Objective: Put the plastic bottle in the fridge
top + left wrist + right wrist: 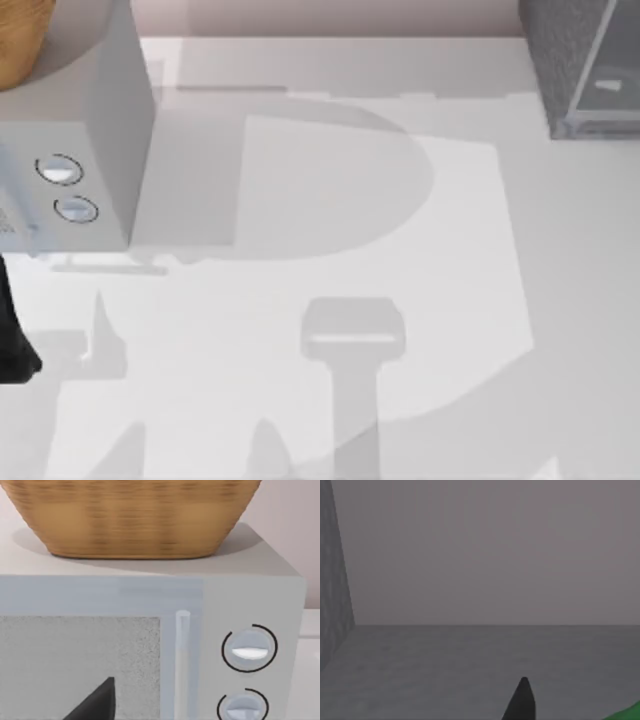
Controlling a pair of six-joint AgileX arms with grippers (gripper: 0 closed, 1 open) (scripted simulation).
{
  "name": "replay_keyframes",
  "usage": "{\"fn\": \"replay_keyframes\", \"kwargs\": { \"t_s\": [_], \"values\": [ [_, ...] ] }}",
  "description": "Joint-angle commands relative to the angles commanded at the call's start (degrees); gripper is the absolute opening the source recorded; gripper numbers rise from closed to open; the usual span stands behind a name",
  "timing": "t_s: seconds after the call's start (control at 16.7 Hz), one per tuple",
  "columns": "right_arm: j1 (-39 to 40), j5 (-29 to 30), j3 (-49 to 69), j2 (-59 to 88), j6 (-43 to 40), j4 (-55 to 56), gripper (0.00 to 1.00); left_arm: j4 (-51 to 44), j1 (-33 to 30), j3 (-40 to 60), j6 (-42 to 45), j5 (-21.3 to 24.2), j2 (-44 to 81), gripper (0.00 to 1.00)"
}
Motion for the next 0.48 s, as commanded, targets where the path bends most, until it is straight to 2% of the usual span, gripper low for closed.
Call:
{"fn": "replay_keyframes", "kwargs": {
  "t_s": [0.48],
  "values": [
    [1.0,1.1,10.7,5.3,-0.2,-4.9,0.01,0.0,0.0,0.0,0.0,0.0,0.0,1.00]
  ]
}}
